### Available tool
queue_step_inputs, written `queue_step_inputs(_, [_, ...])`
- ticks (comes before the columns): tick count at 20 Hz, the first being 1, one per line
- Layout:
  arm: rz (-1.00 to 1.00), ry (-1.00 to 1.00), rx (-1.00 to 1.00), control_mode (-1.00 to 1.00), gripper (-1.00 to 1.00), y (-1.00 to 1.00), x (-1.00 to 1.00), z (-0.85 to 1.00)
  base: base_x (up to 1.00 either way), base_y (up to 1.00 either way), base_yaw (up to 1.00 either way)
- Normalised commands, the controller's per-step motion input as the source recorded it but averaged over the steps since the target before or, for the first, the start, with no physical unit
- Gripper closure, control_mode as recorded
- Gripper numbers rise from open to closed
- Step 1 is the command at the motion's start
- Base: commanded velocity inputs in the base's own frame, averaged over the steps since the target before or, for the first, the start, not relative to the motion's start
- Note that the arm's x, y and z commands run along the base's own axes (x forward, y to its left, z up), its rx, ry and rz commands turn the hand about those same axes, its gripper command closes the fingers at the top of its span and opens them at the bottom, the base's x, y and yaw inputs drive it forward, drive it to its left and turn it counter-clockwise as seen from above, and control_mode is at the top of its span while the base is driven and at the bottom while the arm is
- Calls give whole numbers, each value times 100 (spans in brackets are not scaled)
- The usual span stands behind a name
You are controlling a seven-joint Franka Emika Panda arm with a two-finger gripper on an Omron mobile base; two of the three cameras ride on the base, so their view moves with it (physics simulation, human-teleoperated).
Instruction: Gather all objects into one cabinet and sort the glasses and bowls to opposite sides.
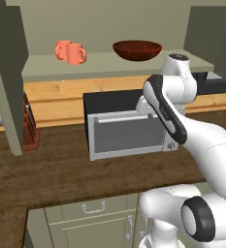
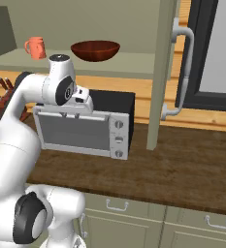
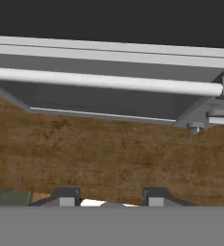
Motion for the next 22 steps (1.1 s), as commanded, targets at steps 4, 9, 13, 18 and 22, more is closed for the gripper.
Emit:
queue_step_inputs(4, [1,-3,-1,-100,-100,3,-4,-1,0,0,0])
queue_step_inputs(9, [-5,-61,-10,-100,-100,-3,-80,29,0,0,0])
queue_step_inputs(13, [5,-75,-6,-100,-100,0,-100,47,0,0,0])
queue_step_inputs(18, [2,-52,-2,-100,-100,0,-100,33,0,0,0])
queue_step_inputs(22, [0,-36,0,-100,-100,0,-95,40,0,0,0])
